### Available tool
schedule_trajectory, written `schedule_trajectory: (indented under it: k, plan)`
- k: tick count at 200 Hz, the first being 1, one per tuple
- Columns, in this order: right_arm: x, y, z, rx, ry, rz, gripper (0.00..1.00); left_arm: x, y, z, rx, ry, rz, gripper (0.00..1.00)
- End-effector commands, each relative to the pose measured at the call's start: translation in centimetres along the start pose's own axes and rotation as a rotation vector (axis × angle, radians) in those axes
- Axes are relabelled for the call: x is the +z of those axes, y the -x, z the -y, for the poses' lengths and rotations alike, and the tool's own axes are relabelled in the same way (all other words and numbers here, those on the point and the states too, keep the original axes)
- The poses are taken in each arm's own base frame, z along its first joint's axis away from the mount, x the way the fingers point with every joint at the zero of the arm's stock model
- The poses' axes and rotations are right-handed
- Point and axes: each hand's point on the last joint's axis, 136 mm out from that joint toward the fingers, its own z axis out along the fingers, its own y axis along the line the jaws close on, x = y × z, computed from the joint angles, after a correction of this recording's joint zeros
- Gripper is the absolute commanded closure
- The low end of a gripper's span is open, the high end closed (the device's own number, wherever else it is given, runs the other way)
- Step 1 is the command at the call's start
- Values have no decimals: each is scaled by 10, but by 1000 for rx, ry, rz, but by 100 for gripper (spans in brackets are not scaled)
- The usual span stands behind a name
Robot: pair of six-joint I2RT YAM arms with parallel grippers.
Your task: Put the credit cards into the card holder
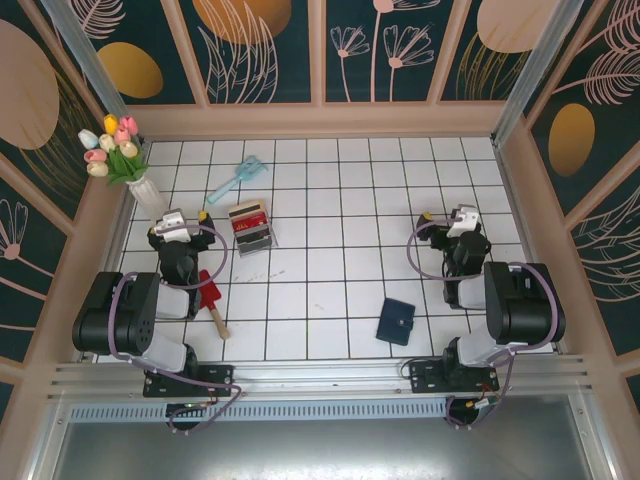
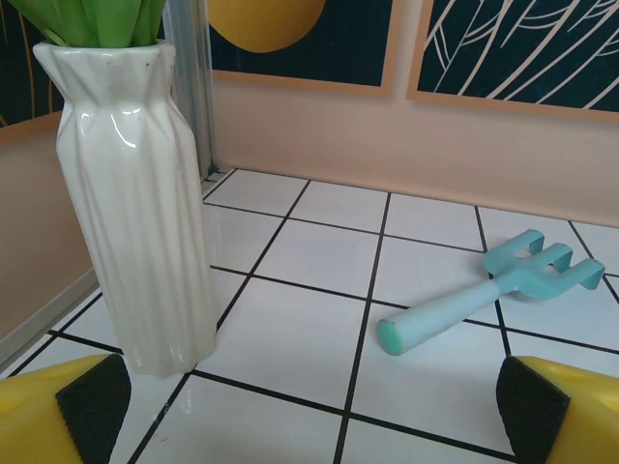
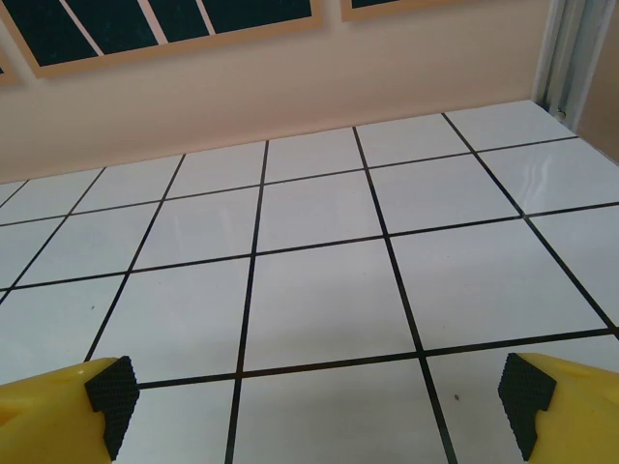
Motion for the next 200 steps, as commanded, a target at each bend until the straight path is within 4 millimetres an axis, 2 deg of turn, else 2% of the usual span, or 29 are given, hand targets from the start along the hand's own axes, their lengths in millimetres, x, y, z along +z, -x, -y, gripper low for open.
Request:
schedule_trajectory:
  k: [1, 128, 142, 157, 176, 200]
  plan:
    - [-1, 6, 4, -21, -15, 36, 1, 2, 6, -1, -4, 5, 17, 1]
    - [-1, 6, 5, -15, -11, 34, 1, 1, 5, 1, 0, -5, 19, 1]
    - [-2, 7, 5, -14, -9, 37, 1, -10, 12, -2, -15, -6, 62, 1]
    - [3, 15, 3, -21, -15, 24, 1, -25, 19, -16, -60, 47, 111, 1]
    - [13, 23, 10, 58, -83, -105, 1, -25, 23, -15, -59, 44, 120, 1]
    - [5, 31, 1, 182, -65, -180, 1, -25, 39, -16, -59, 58, 113, 1]
